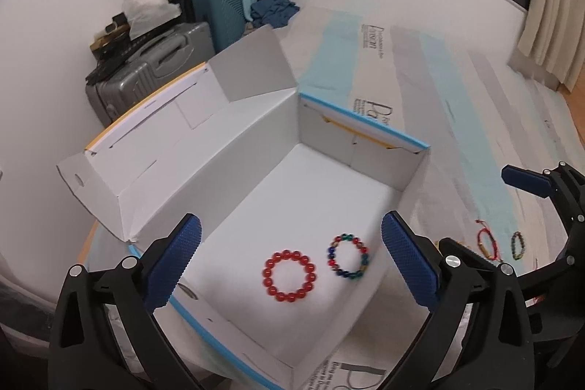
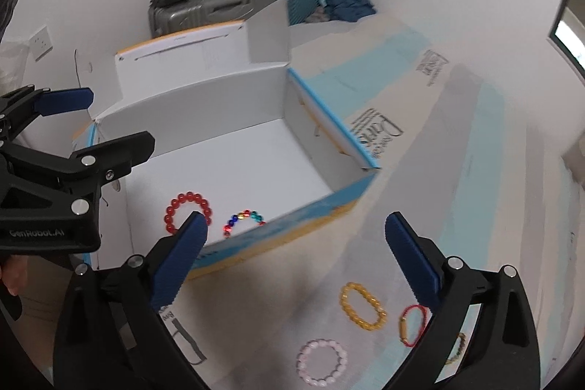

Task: Organize jewelry
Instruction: 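Move both tools back over the remaining bracelets on the bed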

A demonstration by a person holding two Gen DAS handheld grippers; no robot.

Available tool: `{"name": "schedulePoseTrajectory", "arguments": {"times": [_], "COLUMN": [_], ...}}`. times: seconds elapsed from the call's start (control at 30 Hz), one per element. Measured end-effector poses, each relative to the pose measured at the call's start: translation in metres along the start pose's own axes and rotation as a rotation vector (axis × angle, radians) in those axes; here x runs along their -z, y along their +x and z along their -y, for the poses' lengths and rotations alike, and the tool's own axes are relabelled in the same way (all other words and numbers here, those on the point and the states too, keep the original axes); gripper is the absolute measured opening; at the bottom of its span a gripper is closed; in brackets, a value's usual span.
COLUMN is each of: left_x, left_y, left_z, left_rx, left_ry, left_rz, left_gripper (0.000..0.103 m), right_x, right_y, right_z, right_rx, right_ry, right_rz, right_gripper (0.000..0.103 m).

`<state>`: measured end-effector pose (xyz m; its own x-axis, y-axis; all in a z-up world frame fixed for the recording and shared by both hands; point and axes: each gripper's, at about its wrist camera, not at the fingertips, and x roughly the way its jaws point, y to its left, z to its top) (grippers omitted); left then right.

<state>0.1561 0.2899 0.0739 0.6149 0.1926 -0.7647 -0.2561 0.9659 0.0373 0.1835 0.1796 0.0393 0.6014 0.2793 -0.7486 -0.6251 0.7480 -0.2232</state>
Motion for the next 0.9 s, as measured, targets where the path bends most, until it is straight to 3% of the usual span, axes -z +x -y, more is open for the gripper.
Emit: {"name": "schedulePoseTrajectory", "arguments": {"times": [0.5,0.9], "left_x": [0.002,0.031], "left_y": [-0.018,-0.011], "left_z": [0.086,0.154], "left_rx": [0.09,0.189], "left_ry": [0.062,0.135], "left_rz": [0.052,0.037], "left_gripper": [0.097,0.097], "right_x": [0.058,0.143], "right_y": [-0.053,-0.072], "right_z": [0.082,0.16], "right_rx": [0.133,0.239], "right_ry": [0.134,0.282], "right_rz": [0.078,0.062], "right_gripper": [0.096,0.096]}}
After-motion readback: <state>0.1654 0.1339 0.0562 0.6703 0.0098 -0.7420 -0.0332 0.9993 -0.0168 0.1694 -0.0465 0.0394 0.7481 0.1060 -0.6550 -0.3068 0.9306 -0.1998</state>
